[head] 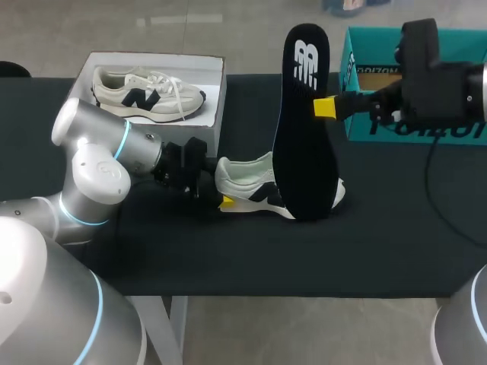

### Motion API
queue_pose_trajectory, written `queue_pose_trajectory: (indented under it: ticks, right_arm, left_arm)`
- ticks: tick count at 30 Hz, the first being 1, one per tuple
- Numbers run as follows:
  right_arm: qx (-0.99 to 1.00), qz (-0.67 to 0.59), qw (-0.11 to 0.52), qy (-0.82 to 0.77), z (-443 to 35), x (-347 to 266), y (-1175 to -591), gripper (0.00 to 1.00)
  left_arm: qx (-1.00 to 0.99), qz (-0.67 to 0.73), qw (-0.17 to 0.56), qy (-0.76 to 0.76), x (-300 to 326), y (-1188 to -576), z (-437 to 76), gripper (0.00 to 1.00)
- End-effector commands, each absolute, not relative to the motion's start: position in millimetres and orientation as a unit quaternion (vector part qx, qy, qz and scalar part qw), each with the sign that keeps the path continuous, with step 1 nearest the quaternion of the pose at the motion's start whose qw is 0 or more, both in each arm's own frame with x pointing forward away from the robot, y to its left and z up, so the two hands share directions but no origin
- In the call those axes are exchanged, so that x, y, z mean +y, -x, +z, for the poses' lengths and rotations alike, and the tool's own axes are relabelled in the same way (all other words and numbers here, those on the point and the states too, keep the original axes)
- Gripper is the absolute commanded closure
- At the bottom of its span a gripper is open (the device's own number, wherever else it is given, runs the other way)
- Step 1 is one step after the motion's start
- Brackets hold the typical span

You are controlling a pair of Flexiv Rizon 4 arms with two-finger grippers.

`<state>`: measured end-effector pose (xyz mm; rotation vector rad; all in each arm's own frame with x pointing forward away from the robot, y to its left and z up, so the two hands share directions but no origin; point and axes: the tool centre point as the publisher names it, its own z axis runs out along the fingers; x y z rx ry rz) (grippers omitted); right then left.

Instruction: Take the shoe out of the shoebox, open the shoe tongue, remove and reinsert the insole, then place the shoe into the shoebox

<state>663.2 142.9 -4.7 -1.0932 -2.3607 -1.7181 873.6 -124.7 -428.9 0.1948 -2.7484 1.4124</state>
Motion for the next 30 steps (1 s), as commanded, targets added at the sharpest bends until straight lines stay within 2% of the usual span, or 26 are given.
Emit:
queue_pose_trajectory:
  ticks: [1, 15, 16, 17, 18, 30]
  right_arm:
    - [-0.757, -0.551, 0.012, 0.351, -6.2, 143.7, -663.6, 1.00]
    - [-0.757, -0.551, 0.012, 0.351, -6.2, 143.7, -663.6, 1.00]
    - [-0.757, -0.551, 0.012, 0.351, -6.2, 143.7, -663.6, 1.00]
    - [-0.757, -0.551, 0.012, 0.351, -6.2, 143.7, -663.6, 1.00]
    - [-0.757, -0.551, 0.012, 0.351, -6.2, 143.7, -663.6, 1.00]
    - [-0.757, -0.551, 0.012, 0.351, -6.2, 143.7, -663.6, 1.00]
  left_arm:
    - [-0.888, 0.456, 0.023, -0.063, -125.2, -873.7, -429.5, 1.00]
    - [-0.905, 0.421, 0.020, -0.064, -118.2, -875.9, -416.1, 1.00]
    - [-0.913, 0.403, 0.016, -0.061, -116.6, -876.3, -414.1, 0.68]
    - [-0.925, 0.375, 0.017, -0.058, -115.5, -876.5, -412.4, 0.16]
    - [-0.931, 0.360, 0.006, -0.058, -113.5, -876.4, -409.7, 0.00]
    - [-0.952, 0.290, 0.020, -0.092, -93.5, -868.2, -391.3, 0.00]
